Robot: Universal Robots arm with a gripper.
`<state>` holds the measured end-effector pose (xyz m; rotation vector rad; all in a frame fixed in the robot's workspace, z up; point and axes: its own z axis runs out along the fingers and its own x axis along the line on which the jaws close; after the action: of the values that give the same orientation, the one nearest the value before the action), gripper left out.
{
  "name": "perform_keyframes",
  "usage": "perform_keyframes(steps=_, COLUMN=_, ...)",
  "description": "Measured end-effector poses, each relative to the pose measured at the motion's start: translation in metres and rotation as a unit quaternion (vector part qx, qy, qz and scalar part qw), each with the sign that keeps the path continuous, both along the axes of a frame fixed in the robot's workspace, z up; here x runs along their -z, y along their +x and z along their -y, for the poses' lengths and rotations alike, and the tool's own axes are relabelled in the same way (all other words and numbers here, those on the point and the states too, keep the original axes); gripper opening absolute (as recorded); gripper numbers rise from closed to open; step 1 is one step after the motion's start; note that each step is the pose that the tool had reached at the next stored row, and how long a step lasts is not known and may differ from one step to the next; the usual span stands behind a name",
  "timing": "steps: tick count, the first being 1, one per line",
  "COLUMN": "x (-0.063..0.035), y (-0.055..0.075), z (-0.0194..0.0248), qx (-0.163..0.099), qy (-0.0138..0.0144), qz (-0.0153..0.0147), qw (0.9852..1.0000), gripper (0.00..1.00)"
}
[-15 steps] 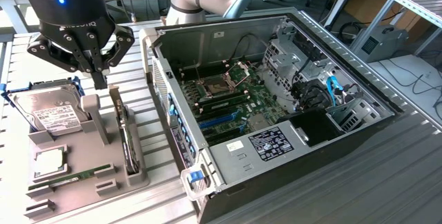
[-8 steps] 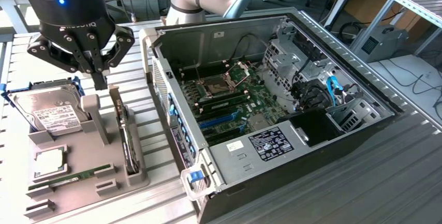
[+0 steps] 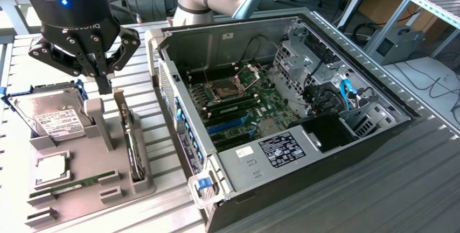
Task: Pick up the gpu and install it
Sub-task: 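Reach for the gpu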
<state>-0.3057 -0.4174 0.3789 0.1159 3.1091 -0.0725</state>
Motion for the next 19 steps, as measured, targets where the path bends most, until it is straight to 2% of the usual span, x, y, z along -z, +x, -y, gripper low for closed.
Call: perform_keyframes(steps=19, x=0.0014, y=0.0000, z=0.0010, qx=0.000, qy=-0.0059, qz=0.0000, qw=1.0000, gripper=0.11)
